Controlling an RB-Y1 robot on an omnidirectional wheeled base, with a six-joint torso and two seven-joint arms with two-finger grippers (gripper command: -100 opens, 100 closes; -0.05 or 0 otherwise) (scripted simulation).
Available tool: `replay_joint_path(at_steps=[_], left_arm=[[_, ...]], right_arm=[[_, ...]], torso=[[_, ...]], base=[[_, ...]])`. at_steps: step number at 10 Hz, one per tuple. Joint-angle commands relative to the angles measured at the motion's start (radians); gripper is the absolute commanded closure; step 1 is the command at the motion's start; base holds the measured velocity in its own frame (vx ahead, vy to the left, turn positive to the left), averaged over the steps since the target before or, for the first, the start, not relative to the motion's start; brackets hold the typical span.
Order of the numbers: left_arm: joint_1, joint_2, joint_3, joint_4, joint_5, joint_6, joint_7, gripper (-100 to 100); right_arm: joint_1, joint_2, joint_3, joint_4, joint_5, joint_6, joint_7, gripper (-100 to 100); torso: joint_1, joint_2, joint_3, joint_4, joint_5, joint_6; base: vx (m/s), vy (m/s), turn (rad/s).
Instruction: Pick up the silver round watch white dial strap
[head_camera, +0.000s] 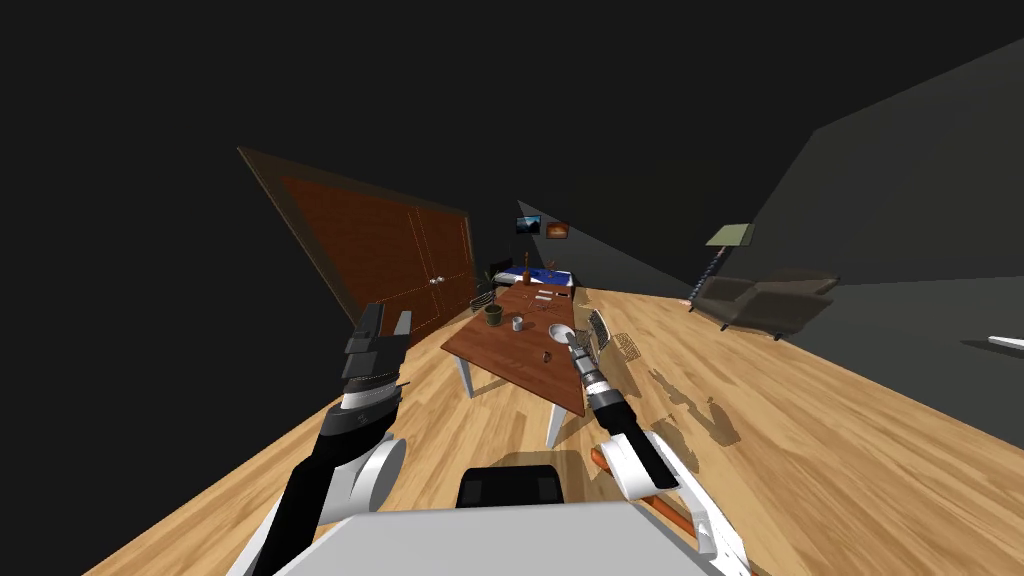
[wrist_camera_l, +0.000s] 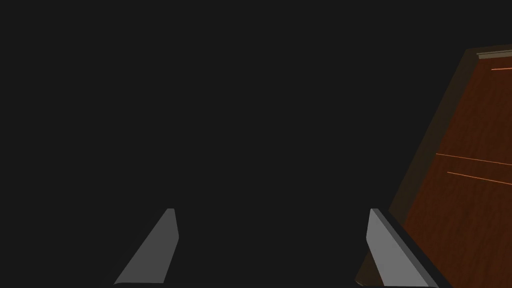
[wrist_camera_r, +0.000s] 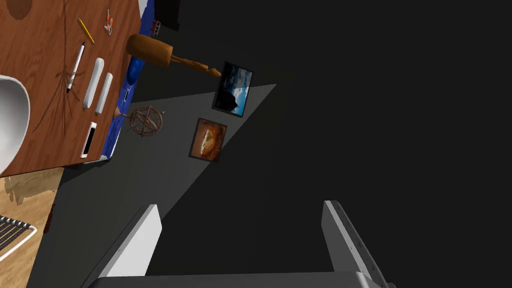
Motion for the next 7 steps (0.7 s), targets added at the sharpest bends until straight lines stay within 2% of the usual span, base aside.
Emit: replay_joint_path(at_steps=[1, 3, 5, 6, 7], left_arm=[[0.0, 0.0, 0.0, 0.0, 0.0, 0.0, 0.0, 0], [0.0, 0.0, 0.0, 0.0, 0.0, 0.0, 0.0, 0], [0.0, 0.0, 0.0, 0.0, 0.0, 0.0, 0.0, 0], [0.0, 0.0, 0.0, 0.0, 0.0, 0.0, 0.0, 0], [0.0, 0.0, 0.0, 0.0, 0.0, 0.0, 0.0, 0]], right_arm=[[-0.004, -0.012, 0.011, 0.038, 0.004, 0.005, 0.002, -100], [-0.019, -0.058, 0.039, 0.102, 0.012, 0.056, 0.002, -100], [-0.033, -0.103, 0.066, 0.158, 0.017, 0.109, 0.004, -100], [-0.033, -0.103, 0.066, 0.169, 0.017, 0.109, 0.004, -100], [-0.04, -0.125, 0.079, 0.198, 0.018, 0.136, 0.006, -100]], torso=[[0.0, 0.0, 0.0, 0.0, 0.0, 0.0], [-0.003, 0.0, 0.0, 0.0, -0.001, 0.0], [0.001, 0.0, 0.0, 0.0, 0.0, 0.0], [0.001, 0.0, 0.0, 0.0, 0.0, 0.0], [-0.002, -0.001, 0.0, 0.0, 0.0, 0.0]], base=[[-0.009, 0.091, 0.031], [-0.013, 0.087, 0.144], [0.002, 0.148, 0.156], [0.011, 0.09, 0.03], [0.027, 0.087, 0.11]])
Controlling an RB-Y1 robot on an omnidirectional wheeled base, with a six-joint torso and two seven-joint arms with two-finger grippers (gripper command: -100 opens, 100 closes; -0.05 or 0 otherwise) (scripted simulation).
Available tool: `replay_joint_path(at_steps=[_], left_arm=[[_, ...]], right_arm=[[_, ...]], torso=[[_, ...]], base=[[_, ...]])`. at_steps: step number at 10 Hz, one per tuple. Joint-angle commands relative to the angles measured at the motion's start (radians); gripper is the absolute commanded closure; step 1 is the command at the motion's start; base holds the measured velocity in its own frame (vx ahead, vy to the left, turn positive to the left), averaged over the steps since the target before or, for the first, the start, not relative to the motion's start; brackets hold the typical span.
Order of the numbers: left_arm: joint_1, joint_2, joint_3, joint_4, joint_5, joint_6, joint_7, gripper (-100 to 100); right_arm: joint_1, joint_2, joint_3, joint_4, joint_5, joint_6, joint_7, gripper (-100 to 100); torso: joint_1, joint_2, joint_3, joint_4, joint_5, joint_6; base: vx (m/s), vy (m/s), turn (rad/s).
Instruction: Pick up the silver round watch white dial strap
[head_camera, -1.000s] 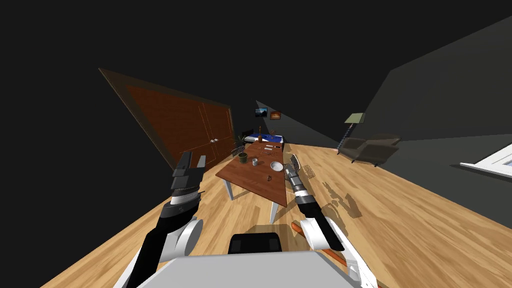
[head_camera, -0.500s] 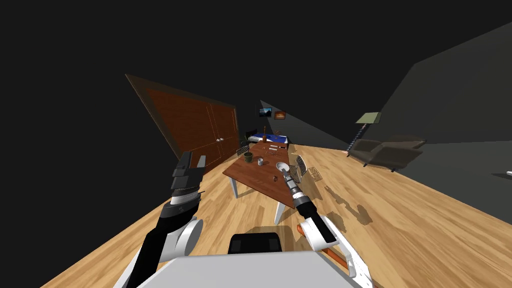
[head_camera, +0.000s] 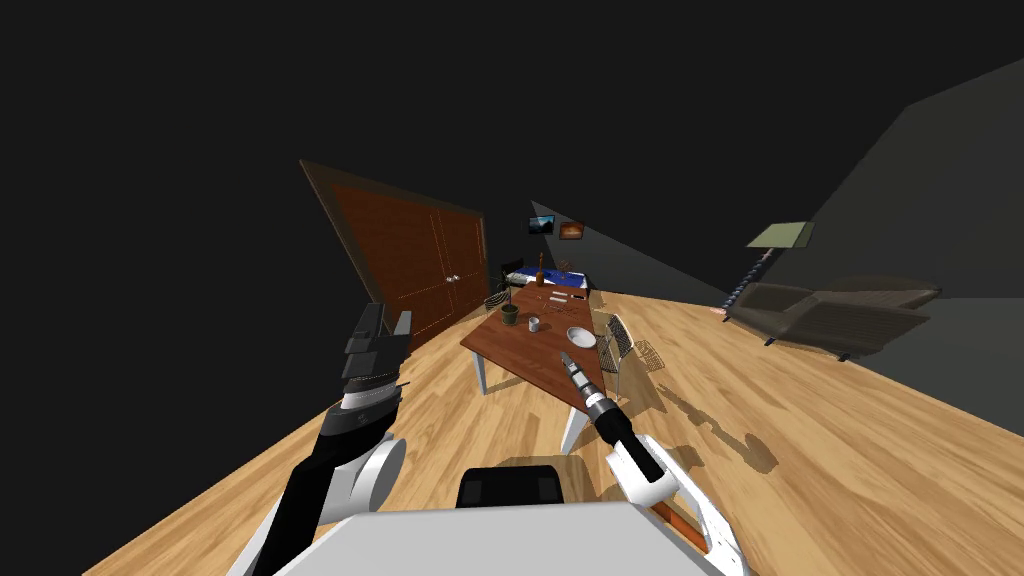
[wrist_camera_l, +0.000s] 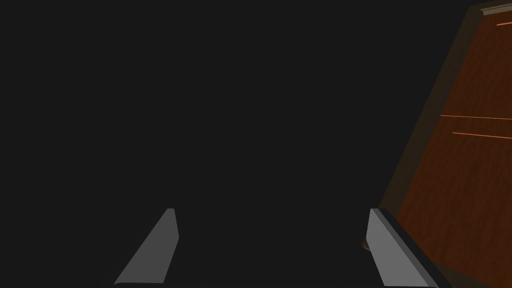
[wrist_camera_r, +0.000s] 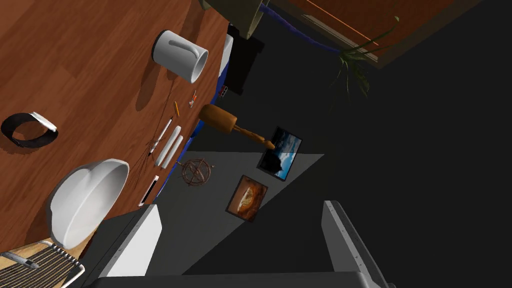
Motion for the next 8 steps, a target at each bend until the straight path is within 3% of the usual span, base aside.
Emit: replay_joint_path(at_steps=[1, 4, 5, 7, 8], left_arm=[[0.0, 0.0, 0.0, 0.0, 0.0, 0.0, 0.0, 0], [0.0, 0.0, 0.0, 0.0, 0.0, 0.0, 0.0, 0], [0.0, 0.0, 0.0, 0.0, 0.0, 0.0, 0.0, 0], [0.0, 0.0, 0.0, 0.0, 0.0, 0.0, 0.0, 0], [0.0, 0.0, 0.0, 0.0, 0.0, 0.0, 0.0, 0]], right_arm=[[-0.011, -0.003, 0.009, 0.028, 0.004, 0.016, 0.004, -100], [-0.024, -0.049, 0.032, 0.096, 0.003, 0.07, 0.01, -100], [-0.024, -0.049, 0.032, 0.096, 0.003, 0.07, 0.01, -100], [-0.037, -0.095, 0.05, 0.163, -0.004, 0.123, 0.02, -100], [-0.037, -0.095, 0.05, 0.165, -0.004, 0.123, 0.02, -100]], torso=[[0.0, 0.0, 0.0, 0.0, 0.0, 0.0], [-0.002, 0.001, 0.001, 0.0, 0.0, 0.0], [-0.002, 0.001, 0.0, 0.0, 0.0, 0.0], [-0.002, 0.0, 0.0, 0.0, 0.0, 0.0], [0.0, 0.0, 0.0, 0.0, 0.0, 0.0]], base=[[0.013, 0.065, 0.055], [0.011, 0.065, 0.087], [0.017, 0.056, 0.061], [0.03, 0.081, 0.139], [0.032, 0.076, 0.045]])
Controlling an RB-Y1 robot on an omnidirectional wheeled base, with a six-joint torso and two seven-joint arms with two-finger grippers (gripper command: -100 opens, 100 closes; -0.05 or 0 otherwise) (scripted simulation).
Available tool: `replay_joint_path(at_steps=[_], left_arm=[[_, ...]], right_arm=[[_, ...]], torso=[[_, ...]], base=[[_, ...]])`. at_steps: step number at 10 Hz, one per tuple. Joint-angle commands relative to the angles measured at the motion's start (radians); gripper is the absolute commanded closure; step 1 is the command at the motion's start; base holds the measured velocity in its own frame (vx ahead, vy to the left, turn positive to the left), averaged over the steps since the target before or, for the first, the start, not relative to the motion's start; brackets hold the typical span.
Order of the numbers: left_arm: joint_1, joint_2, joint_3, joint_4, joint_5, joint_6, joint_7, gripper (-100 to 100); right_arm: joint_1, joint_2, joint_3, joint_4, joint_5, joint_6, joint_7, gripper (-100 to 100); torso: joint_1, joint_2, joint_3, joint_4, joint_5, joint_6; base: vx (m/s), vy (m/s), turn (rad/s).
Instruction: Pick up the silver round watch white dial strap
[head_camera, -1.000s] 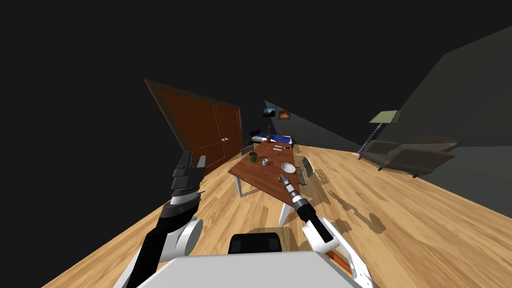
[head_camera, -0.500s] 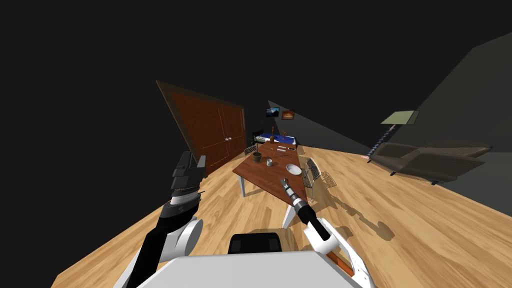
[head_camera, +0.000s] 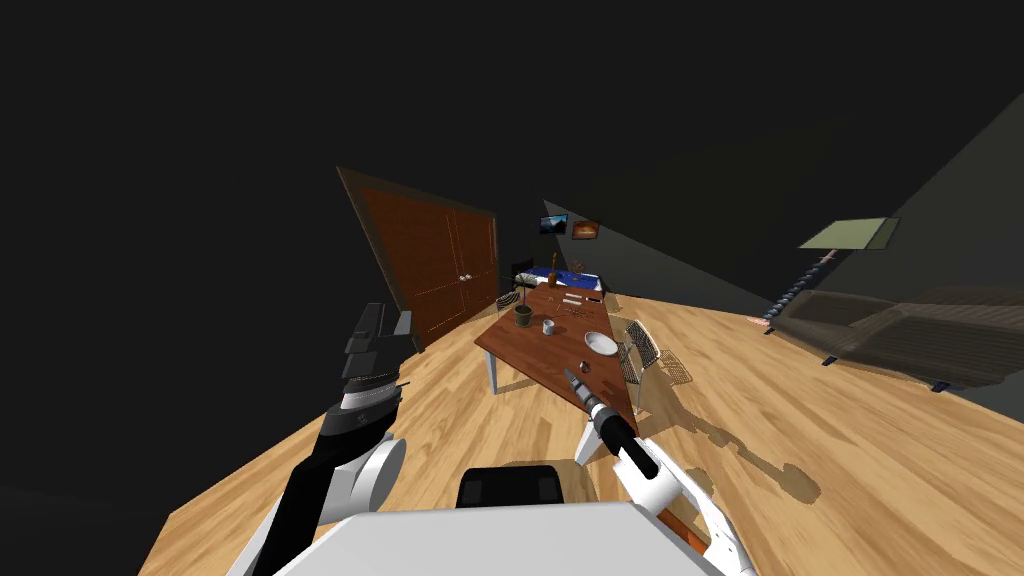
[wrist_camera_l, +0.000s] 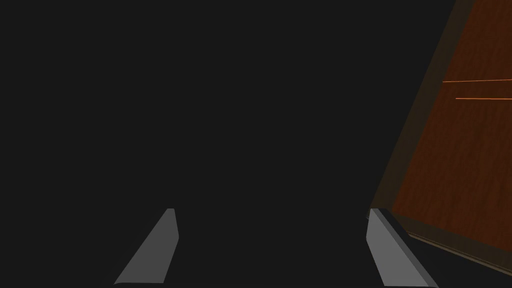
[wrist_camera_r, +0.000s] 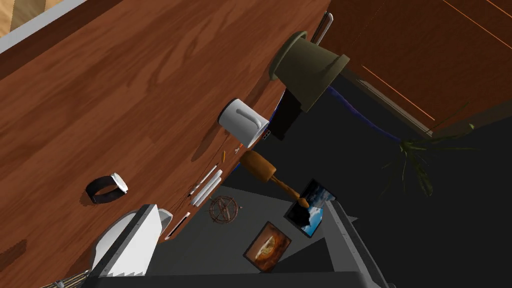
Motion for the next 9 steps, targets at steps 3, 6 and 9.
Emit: replay_joint_path(at_steps=[3, 6, 9], left_arm=[[0.0, 0.0, 0.0, 0.0, 0.0, 0.0, 0.0, 0], [0.0, 0.0, 0.0, 0.0, 0.0, 0.0, 0.0, 0], [0.0, 0.0, 0.0, 0.0, 0.0, 0.0, 0.0, 0]], right_arm=[[-0.02, -0.081, 0.019, 0.11, -0.024, 0.075, 0.019, -100], [-0.031, -0.127, 0.025, 0.188, -0.044, 0.124, 0.038, -100], [-0.046, -0.19, 0.03, 0.288, -0.079, 0.193, 0.069, -100]], torso=[[0.0, -0.001, -0.001, 0.0, 0.0, -0.001], [-0.001, -0.005, -0.003, -0.001, 0.0, 0.0], [-0.002, -0.003, -0.002, -0.001, -0.001, 0.0]], base=[[0.057, 0.081, 0.133], [0.093, 0.058, 0.097], [0.083, 0.042, 0.114]])
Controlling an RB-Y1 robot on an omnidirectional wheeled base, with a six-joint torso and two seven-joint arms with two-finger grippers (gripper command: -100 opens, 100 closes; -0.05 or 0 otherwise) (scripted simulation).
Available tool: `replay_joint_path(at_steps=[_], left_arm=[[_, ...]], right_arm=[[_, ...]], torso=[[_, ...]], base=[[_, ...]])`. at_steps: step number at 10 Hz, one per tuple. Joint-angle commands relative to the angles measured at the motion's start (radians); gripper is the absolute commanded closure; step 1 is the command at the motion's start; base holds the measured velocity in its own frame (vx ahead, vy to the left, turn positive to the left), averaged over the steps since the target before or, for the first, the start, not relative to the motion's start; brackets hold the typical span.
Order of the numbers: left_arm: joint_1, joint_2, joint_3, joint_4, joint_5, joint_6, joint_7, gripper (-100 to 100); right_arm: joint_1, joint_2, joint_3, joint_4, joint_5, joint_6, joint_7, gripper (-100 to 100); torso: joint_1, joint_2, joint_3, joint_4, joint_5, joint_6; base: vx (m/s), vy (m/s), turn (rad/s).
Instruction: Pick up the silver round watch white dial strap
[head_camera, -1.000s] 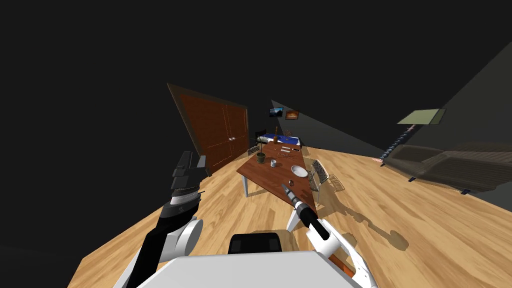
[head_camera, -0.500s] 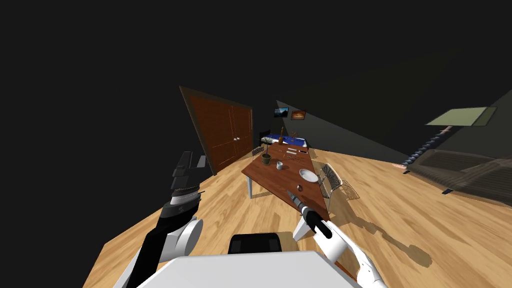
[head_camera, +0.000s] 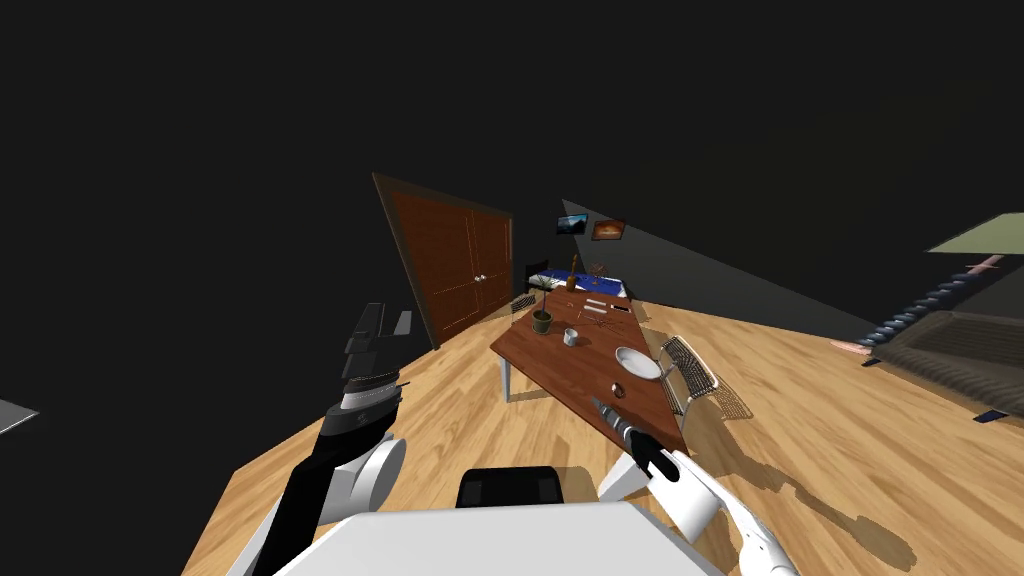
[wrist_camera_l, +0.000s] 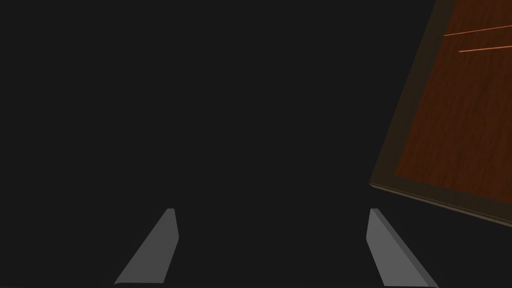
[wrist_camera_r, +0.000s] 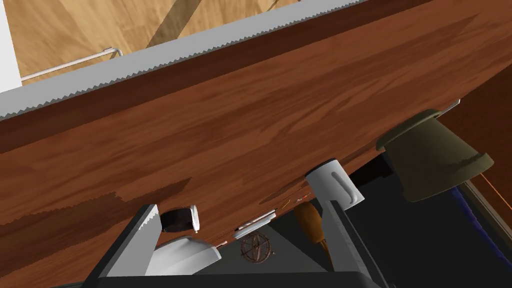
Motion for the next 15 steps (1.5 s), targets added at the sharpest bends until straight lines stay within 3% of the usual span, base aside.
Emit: replay_joint_path(at_steps=[1, 8, 13, 14, 15], left_arm=[[0.0, 0.0, 0.0, 0.0, 0.0, 0.0, 0.0, 0], [0.0, 0.0, 0.0, 0.0, 0.0, 0.0, 0.0, 0], [0.0, 0.0, 0.0, 0.0, 0.0, 0.0, 0.0, 0], [0.0, 0.0, 0.0, 0.0, 0.0, 0.0, 0.0, 0], [0.0, 0.0, 0.0, 0.0, 0.0, 0.0, 0.0, 0]], right_arm=[[-0.01, -0.043, 0.003, 0.044, -0.027, 0.046, 0.017, -100], [-0.031, -0.145, 0.004, 0.2, -0.091, 0.154, 0.074, -100], [-0.042, -0.207, 0.007, 0.273, -0.119, 0.208, 0.101, -100], [-0.033, -0.202, 0.004, 0.256, -0.116, 0.199, 0.096, -100], [-0.033, -0.204, 0.003, 0.256, -0.117, 0.203, 0.097, 0]], torso=[[0.0, 0.0, 0.0, 0.0, 0.0, 0.0], [-0.002, 0.001, 0.001, 0.0, 0.0, 0.0], [-0.002, 0.001, 0.001, 0.0, 0.0, 0.0], [-0.002, 0.002, 0.001, 0.0, 0.0, 0.0], [-0.002, 0.004, 0.002, 0.001, 0.0, 0.001]], base=[[0.108, 0.057, 0.136], [0.089, 0.019, 0.093], [0.069, 0.012, 0.069], [0.026, 0.005, 0.011], [0.006, 0.001, -0.001]])
